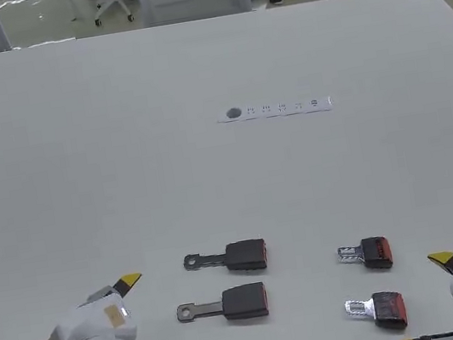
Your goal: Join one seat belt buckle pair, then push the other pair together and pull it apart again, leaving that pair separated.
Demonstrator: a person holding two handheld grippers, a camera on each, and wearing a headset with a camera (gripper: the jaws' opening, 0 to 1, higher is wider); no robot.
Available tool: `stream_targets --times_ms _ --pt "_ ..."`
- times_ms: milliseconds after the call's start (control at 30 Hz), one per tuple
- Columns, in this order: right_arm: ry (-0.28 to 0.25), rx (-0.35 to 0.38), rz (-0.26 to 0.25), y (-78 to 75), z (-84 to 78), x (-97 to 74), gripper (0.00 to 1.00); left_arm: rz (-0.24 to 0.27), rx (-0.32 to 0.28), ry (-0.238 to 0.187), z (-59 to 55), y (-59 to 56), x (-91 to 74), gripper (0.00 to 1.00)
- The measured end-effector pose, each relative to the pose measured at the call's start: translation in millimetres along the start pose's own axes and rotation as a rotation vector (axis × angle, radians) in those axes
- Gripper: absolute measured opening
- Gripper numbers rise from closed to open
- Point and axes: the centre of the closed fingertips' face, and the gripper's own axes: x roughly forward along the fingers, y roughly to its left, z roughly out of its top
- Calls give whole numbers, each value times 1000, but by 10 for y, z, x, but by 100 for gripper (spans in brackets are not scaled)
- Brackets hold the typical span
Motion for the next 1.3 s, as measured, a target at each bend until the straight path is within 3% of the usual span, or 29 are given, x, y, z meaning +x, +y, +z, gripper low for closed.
stream_targets --times_ms 667,1033,1100,1167,1300 --pt "31 -5 -4 -9 -61 -41 93 1 7 9 0 -10 -6 100" --pt "32 -33 3 -24 -33 -78 87 -6 21 -21 57 17 -48 100" --pt "36 -34 6 -29 -31 -86 86 -26 51 -32 63 -4 -45 98" --pt "36 -39 18 -27 -29 -81 87 -41 46 -10 26 -31 -33 98" --pt "36 -68 35 -30 22 -72 84 -58 48 -8 32 -33 -50 97"
